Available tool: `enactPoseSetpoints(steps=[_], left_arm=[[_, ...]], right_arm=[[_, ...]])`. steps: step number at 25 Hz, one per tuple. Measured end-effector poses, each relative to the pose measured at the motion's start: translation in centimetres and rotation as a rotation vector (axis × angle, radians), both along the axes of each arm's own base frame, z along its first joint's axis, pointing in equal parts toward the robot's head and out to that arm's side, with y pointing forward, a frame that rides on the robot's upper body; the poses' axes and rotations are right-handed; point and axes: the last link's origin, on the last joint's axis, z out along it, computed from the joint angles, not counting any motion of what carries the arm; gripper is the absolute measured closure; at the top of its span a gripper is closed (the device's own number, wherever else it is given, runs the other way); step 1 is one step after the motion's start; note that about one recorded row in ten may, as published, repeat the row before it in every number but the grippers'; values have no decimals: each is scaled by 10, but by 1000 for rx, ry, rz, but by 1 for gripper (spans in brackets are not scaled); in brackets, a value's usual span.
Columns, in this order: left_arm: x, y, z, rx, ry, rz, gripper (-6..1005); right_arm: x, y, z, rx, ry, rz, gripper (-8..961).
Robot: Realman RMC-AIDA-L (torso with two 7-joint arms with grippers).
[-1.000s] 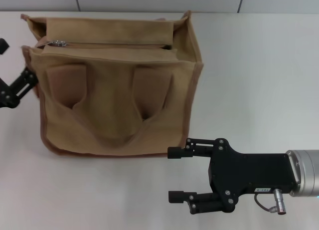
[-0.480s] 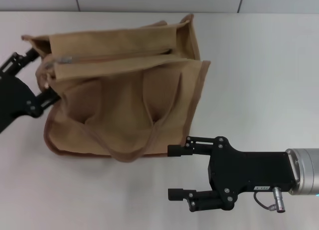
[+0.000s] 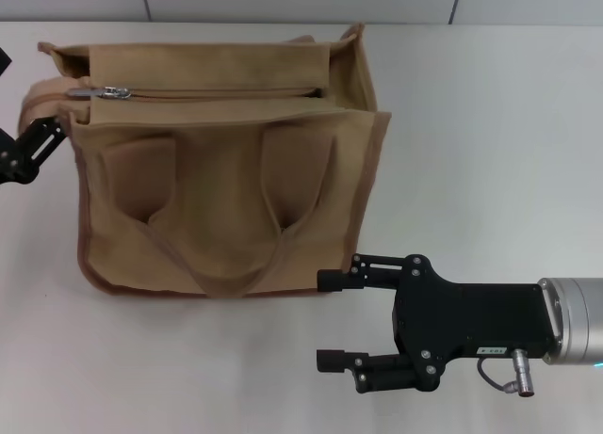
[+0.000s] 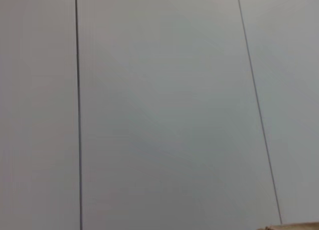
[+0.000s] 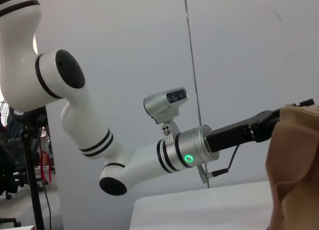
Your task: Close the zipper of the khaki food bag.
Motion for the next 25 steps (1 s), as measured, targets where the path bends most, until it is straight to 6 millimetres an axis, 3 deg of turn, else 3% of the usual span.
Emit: enactPoseSetpoints(steps=[15,25], left_arm=[[-3,0,-4,23,-95,58,217],[-1,0,-6,18,-90,51,553]], right_arm=[[-1,2,0,6,-1,4,211],[-2,2,0,15,0,13,211]])
